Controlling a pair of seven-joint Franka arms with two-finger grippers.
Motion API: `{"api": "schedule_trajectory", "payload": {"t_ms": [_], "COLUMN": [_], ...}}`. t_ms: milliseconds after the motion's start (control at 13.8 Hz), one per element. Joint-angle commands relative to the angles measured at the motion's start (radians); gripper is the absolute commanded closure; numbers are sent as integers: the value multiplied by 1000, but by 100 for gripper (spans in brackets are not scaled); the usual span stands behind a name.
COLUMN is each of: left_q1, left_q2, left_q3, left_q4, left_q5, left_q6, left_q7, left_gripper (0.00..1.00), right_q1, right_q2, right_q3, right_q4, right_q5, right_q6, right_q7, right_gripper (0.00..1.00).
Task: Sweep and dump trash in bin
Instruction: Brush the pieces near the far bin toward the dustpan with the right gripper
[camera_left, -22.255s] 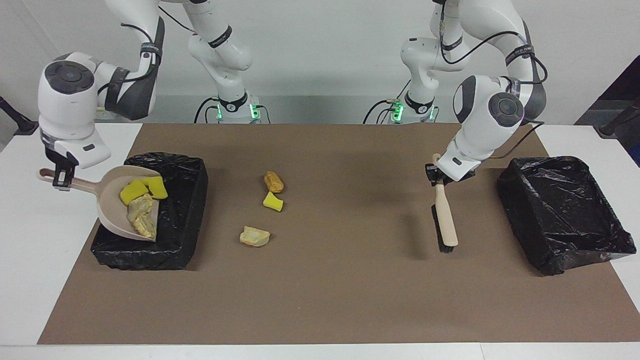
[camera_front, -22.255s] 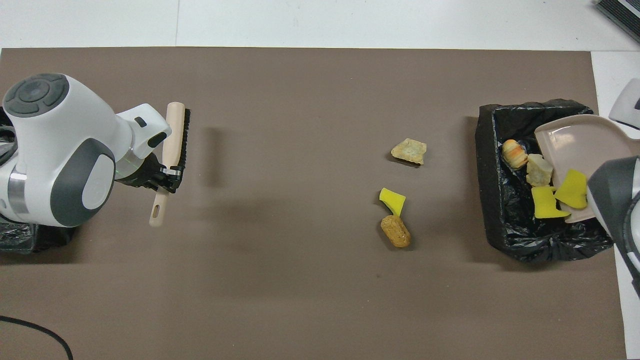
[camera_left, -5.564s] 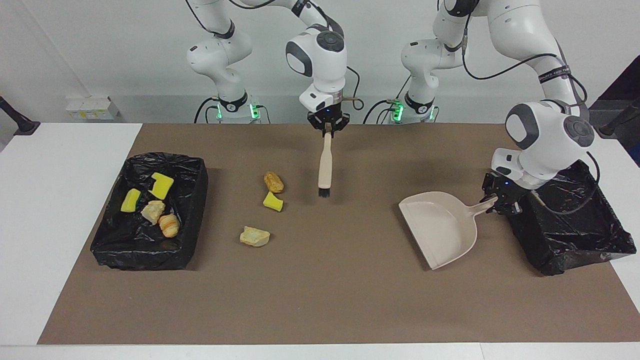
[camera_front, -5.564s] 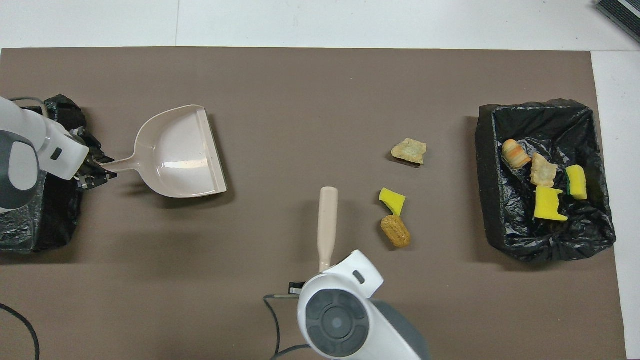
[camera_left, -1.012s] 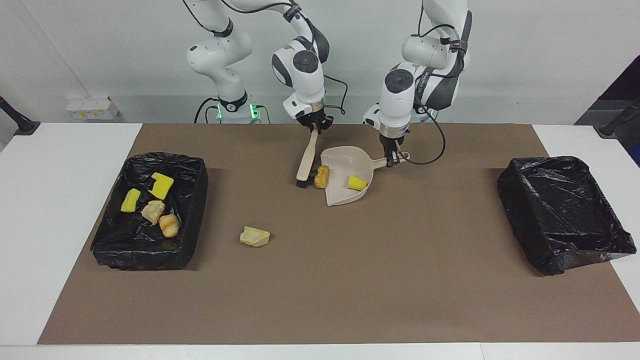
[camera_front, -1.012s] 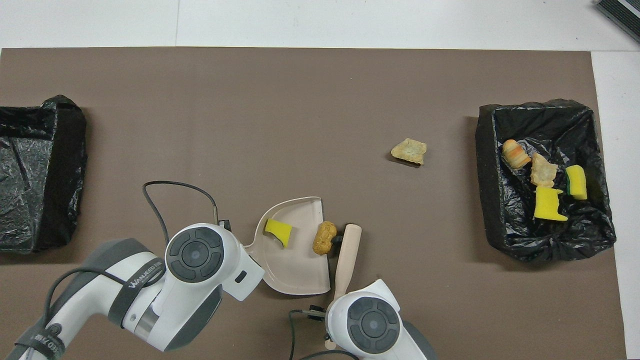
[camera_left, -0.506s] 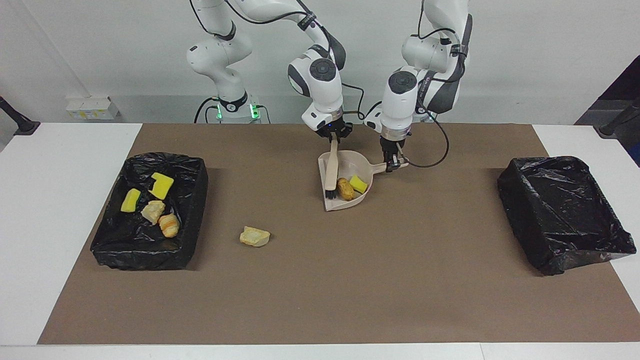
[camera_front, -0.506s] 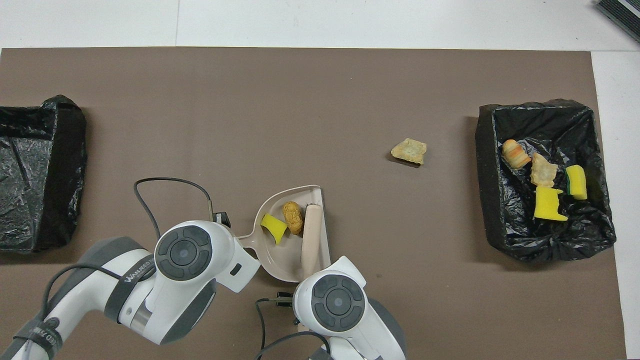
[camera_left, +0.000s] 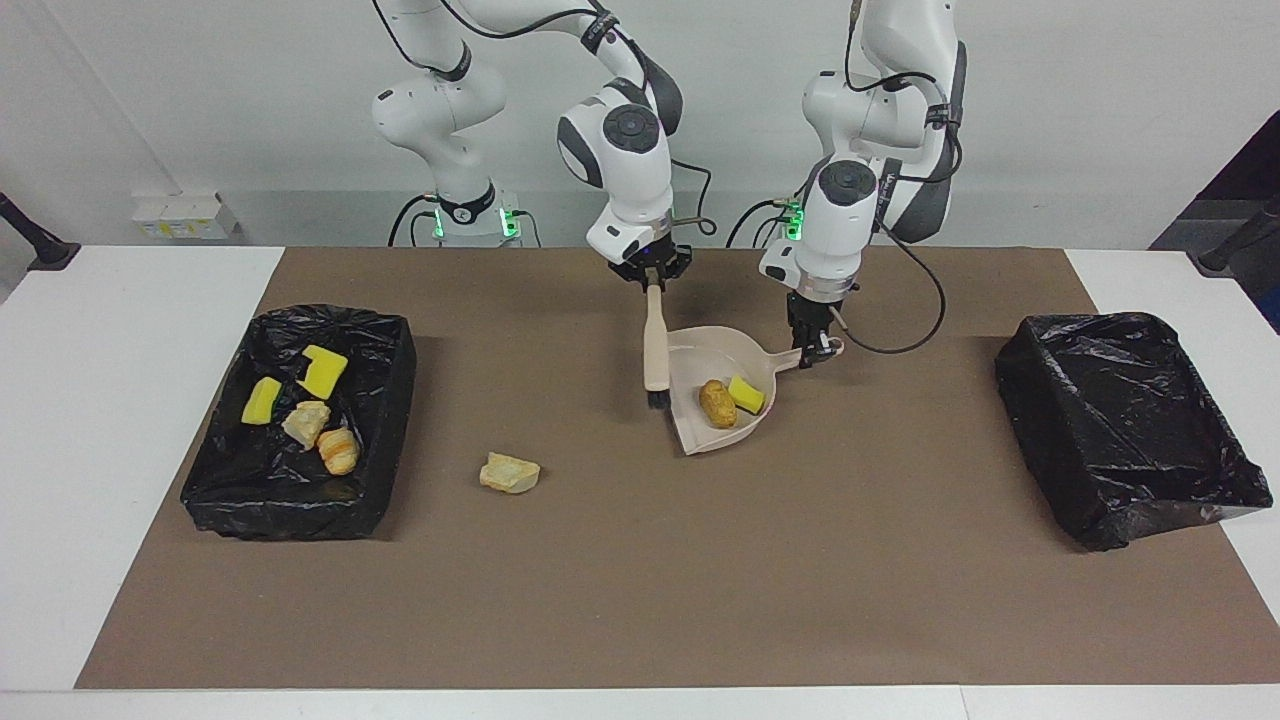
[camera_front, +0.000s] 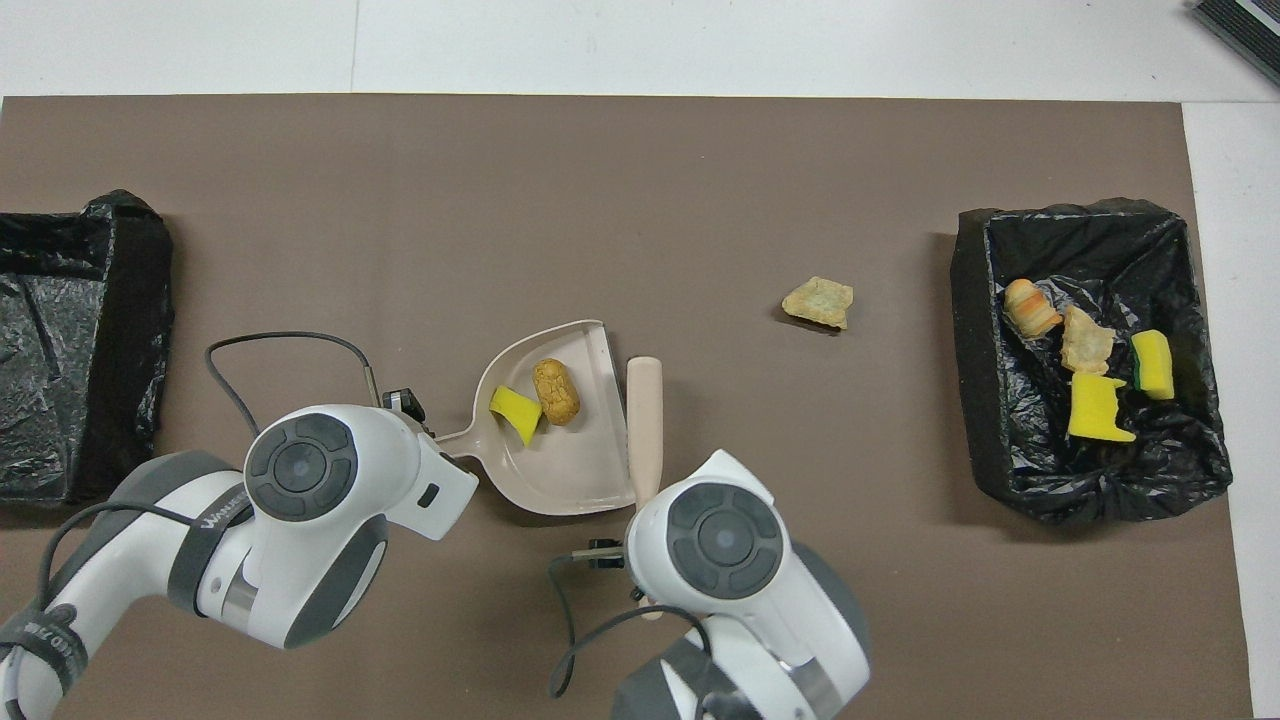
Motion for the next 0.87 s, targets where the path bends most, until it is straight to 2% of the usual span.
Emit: {"api": "schedule_trajectory", "payload": {"t_ms": [0,289,361,506,795], "left_q1": [23,28,28,28,26], "left_q2": [87,203,213,214,210], "left_q3": [-3,-3,-3,0,2], "left_q4": [133,394,426,431,414], "left_q5": [18,9,6,7,14], "left_q6": [-52,-276,-310,-343,-360], "left_q7": [6,2,-2,-6,-15], "left_gripper": [100,100,100,100,100], "right_q1": [-128,-361,-398,-425,-466], "right_q2": [31,125,154,198,264], "right_q3": [6,8,8,8,8], "right_q4": [80,195,241,304,314], "right_q5": [-90,-172,-195,-270,-356], "right_q6": [-77,-130,-148,-185,-173], "right_q7": [-128,-366,-410,-450,-484], "right_gripper": [100,100,100,100,100]}}
